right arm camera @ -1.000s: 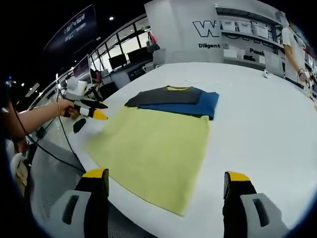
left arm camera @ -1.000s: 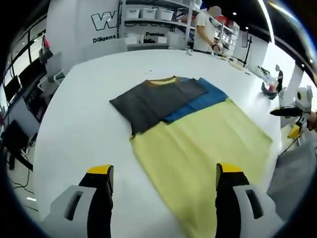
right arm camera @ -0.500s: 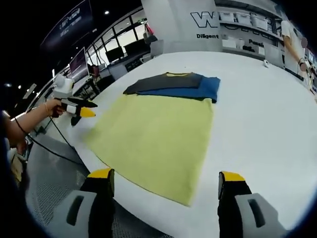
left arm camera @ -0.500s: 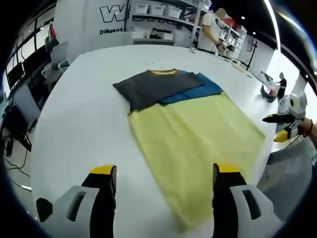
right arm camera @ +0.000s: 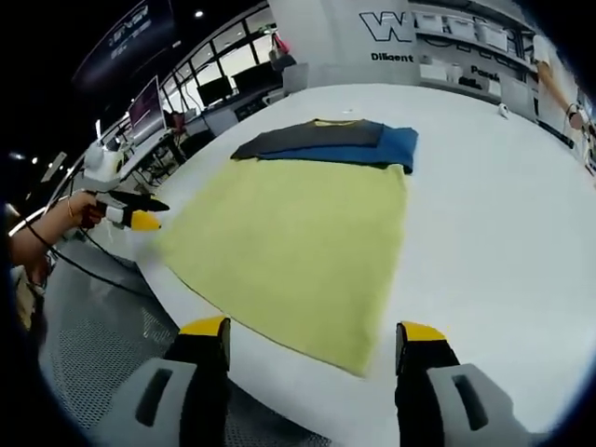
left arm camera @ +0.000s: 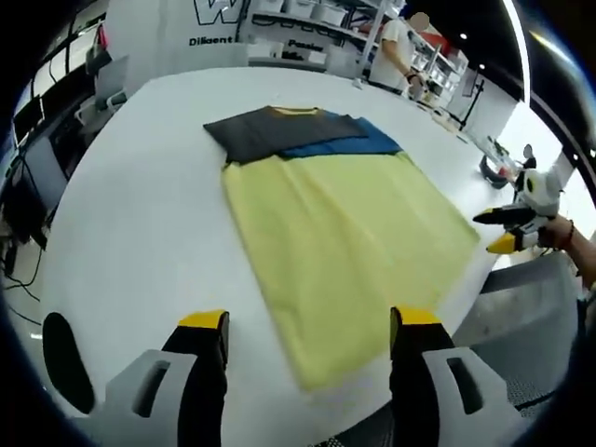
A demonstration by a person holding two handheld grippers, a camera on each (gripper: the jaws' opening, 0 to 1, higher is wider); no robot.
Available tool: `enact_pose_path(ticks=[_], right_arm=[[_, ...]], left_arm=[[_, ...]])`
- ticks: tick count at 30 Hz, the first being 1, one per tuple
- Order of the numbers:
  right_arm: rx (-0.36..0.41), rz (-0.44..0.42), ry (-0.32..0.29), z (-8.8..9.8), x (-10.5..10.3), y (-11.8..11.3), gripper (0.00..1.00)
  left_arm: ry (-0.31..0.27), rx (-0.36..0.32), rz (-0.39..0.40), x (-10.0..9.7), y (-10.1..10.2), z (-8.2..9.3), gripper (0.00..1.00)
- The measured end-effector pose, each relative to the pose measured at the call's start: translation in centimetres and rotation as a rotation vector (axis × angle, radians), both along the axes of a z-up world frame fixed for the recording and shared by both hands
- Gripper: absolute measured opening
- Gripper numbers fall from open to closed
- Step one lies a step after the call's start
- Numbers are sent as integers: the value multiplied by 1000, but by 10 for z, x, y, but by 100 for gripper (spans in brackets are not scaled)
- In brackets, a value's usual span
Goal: Fold the garment on the visible template until the final outline fits inside the template.
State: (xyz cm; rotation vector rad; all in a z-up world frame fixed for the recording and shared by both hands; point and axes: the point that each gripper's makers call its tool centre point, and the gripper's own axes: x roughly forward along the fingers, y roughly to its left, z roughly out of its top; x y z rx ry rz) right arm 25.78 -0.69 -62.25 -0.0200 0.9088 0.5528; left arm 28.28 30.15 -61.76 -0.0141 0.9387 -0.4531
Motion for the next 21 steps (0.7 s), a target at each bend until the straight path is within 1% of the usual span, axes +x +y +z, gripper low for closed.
enact_pose_path(ticks=[4,7,9,11,13,15,19,20,21], right_arm=[[-16,14,4,-3,-3,3,68],[-12,3,-1,-1,-2,2,64],[-15,1,0,-1,-1,1,64],[-21,2,-2,-1,-2,0,64],[-23,0,1,-2,-3,-1,62],[-24,-8,5,-2,-4,-2,61],[-50,-10,10,-6,-6,-6,58],[-60,-7,15,-7,-7,-6,57],[-66,-6,19,-9,-7,-6,56]], left_arm=[[26,-6,6,-10,0,-3,67],[53,15,4,-18,1,-8,63],[80,8,12,-22,0,-9,63],[91,-4,23,-24,-2,-10,62],[101,-1,30,-26,-2,-12,59],[101,23,37,-27,-1,-13,54],[117,14,73,-29,0,-13,47],[130,24,82,-32,1,-14,45],[131,33,81,-34,1,-14,44]])
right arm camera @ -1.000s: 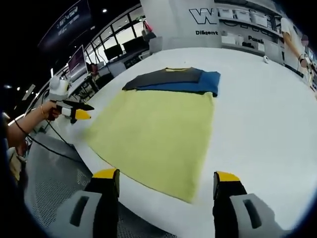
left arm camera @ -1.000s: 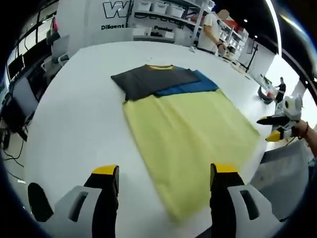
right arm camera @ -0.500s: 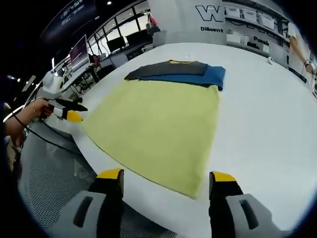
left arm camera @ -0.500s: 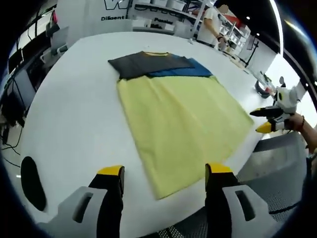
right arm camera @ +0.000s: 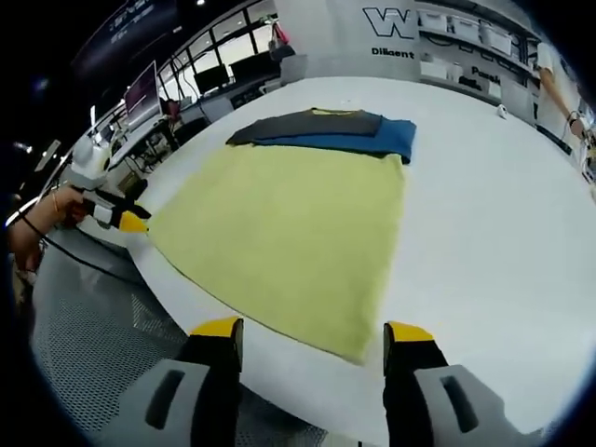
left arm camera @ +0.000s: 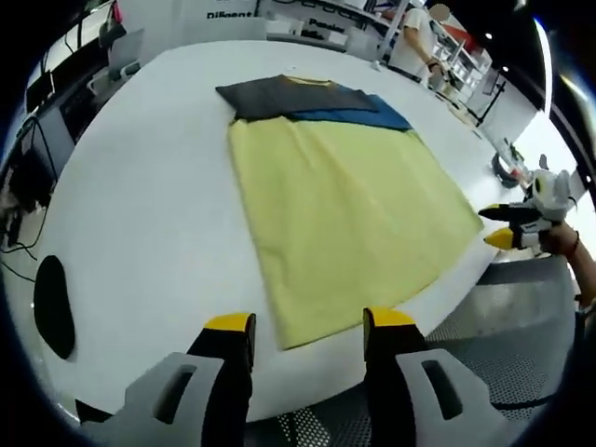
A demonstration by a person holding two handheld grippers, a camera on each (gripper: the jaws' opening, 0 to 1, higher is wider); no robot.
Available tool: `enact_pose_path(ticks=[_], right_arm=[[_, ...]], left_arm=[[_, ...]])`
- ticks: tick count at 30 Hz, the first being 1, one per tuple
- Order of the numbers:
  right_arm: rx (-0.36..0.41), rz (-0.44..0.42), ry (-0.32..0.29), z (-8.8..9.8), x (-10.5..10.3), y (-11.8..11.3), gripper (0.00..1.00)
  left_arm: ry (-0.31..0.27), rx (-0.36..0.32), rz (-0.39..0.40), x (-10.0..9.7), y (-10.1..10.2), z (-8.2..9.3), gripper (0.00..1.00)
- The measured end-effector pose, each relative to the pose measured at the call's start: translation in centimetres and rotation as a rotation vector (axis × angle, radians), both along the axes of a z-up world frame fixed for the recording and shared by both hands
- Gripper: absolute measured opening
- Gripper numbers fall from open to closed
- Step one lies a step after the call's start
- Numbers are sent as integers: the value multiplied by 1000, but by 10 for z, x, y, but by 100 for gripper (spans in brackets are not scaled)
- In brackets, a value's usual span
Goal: Fold the garment on the visible template until the final outline fits inside the template.
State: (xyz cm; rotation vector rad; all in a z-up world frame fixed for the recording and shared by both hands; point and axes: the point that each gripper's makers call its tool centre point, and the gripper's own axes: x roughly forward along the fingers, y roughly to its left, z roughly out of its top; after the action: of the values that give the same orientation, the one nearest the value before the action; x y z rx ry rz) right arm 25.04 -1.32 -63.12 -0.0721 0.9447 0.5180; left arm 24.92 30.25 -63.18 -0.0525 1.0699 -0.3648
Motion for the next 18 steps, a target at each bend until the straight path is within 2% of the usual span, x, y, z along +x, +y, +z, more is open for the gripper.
enact_pose_path(ticks=[4,7,9,14,18], right_arm=[[-3,-19,21,-4,-1,-1,51],[-5,-30,27,-6,-1,-3,47],[-6,-41,29,-6,0,-5,44],[-9,-94,37,-8,2,-15,30],[-27,-104,38,-10,2,-19,22]], left_arm=[[-1,36,-7,-2,1,-2,38],[19,27,13,-3,1,-3,29],[13,53,8,-4,4,-3,24],[22,32,30,-5,3,-3,23],[16,57,29,-4,9,-5,16]])
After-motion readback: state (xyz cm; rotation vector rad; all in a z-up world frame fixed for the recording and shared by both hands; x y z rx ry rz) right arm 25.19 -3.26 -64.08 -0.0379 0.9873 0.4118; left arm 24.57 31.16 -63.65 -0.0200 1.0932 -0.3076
